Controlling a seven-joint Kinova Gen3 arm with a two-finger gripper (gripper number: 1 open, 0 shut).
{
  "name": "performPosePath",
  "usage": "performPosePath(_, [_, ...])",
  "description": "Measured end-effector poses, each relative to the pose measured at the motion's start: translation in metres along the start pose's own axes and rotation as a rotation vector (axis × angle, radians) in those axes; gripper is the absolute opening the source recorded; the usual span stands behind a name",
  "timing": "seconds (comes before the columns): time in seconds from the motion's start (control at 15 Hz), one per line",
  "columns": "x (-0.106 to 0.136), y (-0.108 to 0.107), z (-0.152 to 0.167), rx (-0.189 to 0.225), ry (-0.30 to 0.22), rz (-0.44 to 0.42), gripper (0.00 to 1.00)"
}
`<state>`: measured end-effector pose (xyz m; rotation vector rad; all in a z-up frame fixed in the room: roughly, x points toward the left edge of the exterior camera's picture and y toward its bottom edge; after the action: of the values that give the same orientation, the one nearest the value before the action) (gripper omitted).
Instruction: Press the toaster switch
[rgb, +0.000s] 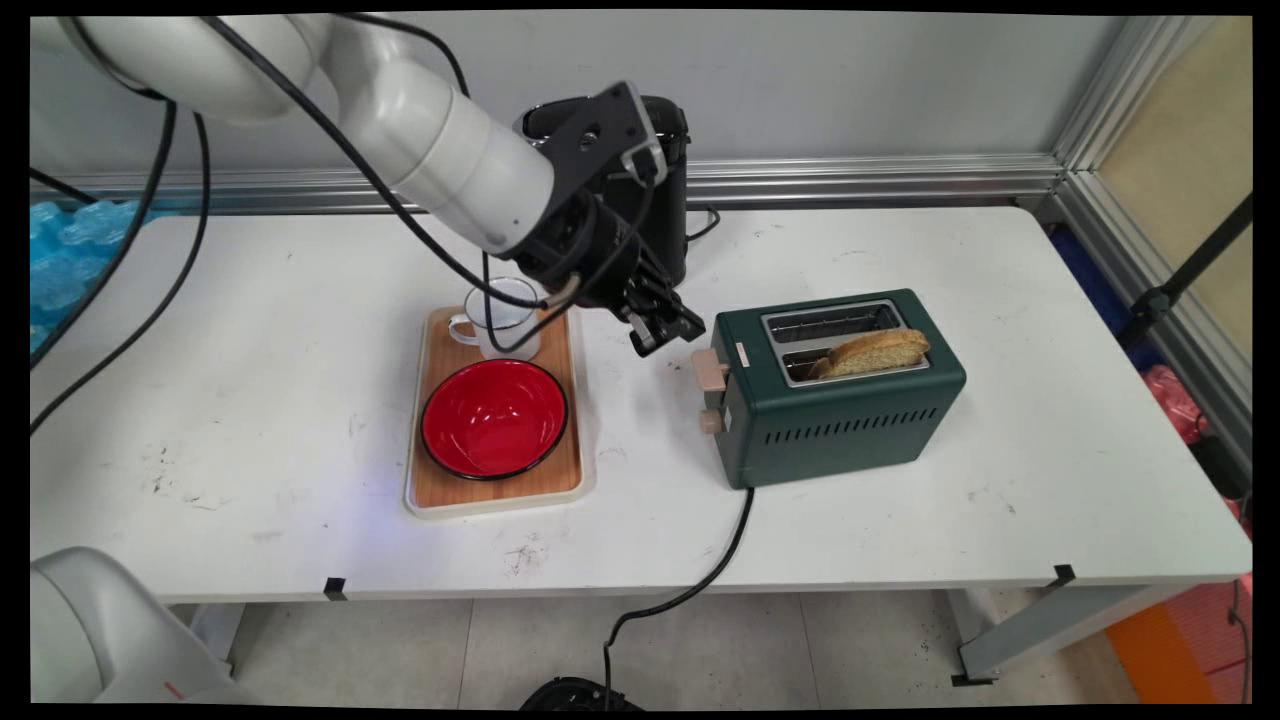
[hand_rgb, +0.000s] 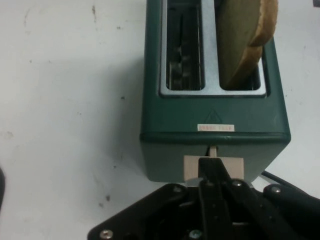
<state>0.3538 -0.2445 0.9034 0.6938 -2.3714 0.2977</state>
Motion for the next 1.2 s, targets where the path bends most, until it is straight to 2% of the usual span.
performPosePath(1.2, [-0.009,0.006,0.059,-0.02,-0.058,-0.006,0.0])
